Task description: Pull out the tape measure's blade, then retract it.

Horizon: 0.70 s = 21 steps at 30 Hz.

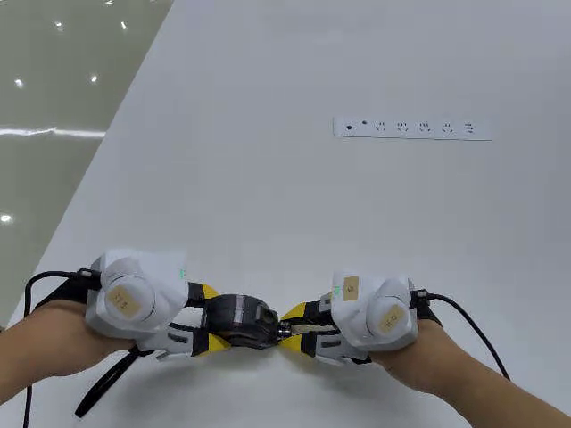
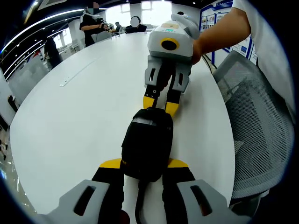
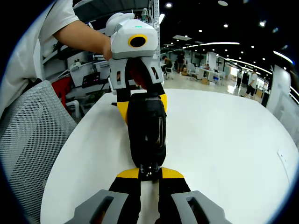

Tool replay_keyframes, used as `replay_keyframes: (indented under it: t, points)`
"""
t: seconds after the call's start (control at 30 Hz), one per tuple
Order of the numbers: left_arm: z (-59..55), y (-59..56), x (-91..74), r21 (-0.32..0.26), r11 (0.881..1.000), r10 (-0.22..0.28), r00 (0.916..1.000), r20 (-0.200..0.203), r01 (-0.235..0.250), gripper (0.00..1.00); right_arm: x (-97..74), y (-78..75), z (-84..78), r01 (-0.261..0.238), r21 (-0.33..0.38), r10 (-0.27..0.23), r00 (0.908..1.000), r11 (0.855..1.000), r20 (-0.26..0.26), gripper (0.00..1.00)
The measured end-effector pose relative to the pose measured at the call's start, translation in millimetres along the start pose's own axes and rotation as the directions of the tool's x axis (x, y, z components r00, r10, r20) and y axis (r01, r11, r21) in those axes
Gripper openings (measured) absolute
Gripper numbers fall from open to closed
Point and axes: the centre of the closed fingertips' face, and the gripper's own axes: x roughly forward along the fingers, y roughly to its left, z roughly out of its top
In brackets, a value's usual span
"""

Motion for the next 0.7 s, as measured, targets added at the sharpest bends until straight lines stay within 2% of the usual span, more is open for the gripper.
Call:
replay_keyframes:
  t: [0.7]
  points:
    - [-0.3,-0.3,0.2,0.007,1.000,-0.004,1.0000,0.001,0.004,0.25,-0.3,-1.0,-0.3,0.006,-0.020,-0.006,0.9999,1.000,-0.008,0.08]
